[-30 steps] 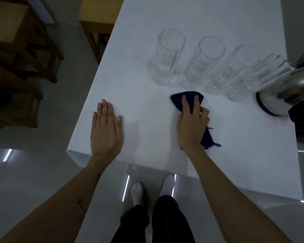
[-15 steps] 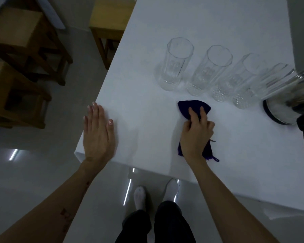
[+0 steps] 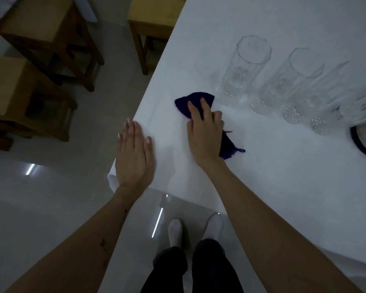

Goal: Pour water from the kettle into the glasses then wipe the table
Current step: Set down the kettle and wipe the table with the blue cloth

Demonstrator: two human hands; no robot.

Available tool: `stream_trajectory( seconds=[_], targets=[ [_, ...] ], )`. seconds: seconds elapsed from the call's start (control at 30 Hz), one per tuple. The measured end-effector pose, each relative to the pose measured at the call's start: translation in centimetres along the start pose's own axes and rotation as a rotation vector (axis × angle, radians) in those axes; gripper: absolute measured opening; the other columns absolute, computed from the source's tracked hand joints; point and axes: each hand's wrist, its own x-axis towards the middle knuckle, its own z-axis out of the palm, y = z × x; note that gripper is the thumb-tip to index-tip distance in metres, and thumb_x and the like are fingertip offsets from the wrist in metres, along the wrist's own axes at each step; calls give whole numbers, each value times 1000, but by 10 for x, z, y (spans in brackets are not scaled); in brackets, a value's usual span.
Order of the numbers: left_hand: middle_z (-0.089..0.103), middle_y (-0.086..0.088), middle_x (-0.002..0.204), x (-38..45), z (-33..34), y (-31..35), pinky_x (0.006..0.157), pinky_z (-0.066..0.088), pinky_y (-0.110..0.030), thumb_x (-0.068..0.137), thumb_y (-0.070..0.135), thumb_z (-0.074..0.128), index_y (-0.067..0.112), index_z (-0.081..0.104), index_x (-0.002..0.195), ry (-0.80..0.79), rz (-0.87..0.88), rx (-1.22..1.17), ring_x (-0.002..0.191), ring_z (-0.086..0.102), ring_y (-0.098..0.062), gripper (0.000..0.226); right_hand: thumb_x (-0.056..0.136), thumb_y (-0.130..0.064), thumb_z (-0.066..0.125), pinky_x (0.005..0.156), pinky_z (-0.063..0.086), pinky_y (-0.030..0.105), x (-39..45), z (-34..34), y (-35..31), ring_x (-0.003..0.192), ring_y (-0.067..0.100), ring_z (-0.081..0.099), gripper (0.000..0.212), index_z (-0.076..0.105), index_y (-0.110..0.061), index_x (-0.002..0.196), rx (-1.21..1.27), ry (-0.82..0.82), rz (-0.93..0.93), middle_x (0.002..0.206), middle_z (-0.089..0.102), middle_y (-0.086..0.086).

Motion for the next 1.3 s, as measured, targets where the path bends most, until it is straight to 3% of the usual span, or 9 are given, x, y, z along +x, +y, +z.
stream_trajectory(
  seconds=[0.2, 0.33, 0.4, 0.53, 0.73, 0.87, 1.0, 1.13, 1.3],
  targets=[
    [4, -1, 163, -1, -2, 1, 117, -9, -21, 100, 47, 4, 13, 9, 154, -11, -9, -26, 148, -3, -8, 64, 93, -9, 49, 81, 46, 45, 5, -7, 4, 98, 33, 52, 38, 67, -13, 127, 143, -116, -261, 144, 57, 10],
    [4, 0, 163, -1, -2, -1, 118, -8, -23, 103, 43, 8, 14, 9, 154, -6, -22, -22, 146, -5, -4, 59, 95, -20, 37, 81, 42, 37, -5, -24, 6, 99, 25, 49, 43, 67, -17, 125, 216, -83, -246, 144, 58, 1],
    [4, 1, 163, 0, -2, -1, 117, -10, -20, 104, 42, 10, 15, 10, 154, -6, -28, -23, 145, -6, -2, 58, 94, -21, 38, 81, 42, 36, -14, -24, 2, 102, 27, 50, 44, 66, -17, 128, 178, -48, -251, 146, 56, 4],
    [4, 1, 163, 0, -2, 0, 117, -10, -20, 103, 42, 9, 15, 9, 154, -13, -28, -41, 145, -6, -2, 58, 93, -24, 37, 83, 47, 43, -28, -12, -7, 118, 30, 49, 49, 62, -24, 135, 27, -143, -324, 152, 49, 2],
    [5, 1, 163, -1, -4, -3, 114, -13, -15, 104, 40, 12, 15, 10, 154, -9, -8, -42, 144, -6, -1, 56, 89, -22, 43, 81, 46, 43, -51, -22, 13, 119, 26, 44, 51, 64, -25, 135, -44, -154, -445, 150, 52, 2],
    [9, -2, 163, 0, -3, -2, 116, -12, -18, 104, 38, 15, 11, 14, 154, 15, 5, -17, 148, 0, -8, 56, 91, -27, 41, 84, 34, 41, -44, -35, 40, 117, 29, 43, 51, 62, -31, 137, -104, -142, -236, 151, 50, 4],
    [5, 0, 163, 0, 0, -2, 114, -16, -15, 104, 40, 13, 13, 11, 154, 14, -5, -6, 147, -5, -5, 57, 94, -33, 31, 88, 42, 48, -19, -20, 8, 121, 36, 45, 56, 54, -26, 144, -104, -145, -47, 153, 47, 10],
    [4, -1, 163, 0, -1, -5, 115, -14, -16, 104, 39, 11, 13, 10, 154, -5, 16, -37, 147, -5, -5, 56, 94, -33, 36, 87, 43, 46, -35, -18, -8, 119, 34, 44, 53, 55, -27, 144, -58, -214, -273, 155, 46, 5],
    [7, -2, 163, -1, -3, -5, 115, -14, -15, 104, 39, 11, 12, 12, 154, 9, 20, -27, 147, -3, -6, 57, 92, -28, 47, 79, 32, 38, -85, -51, 46, 113, 27, 44, 48, 61, -30, 138, -64, -274, -568, 153, 48, -2]
  ],
)
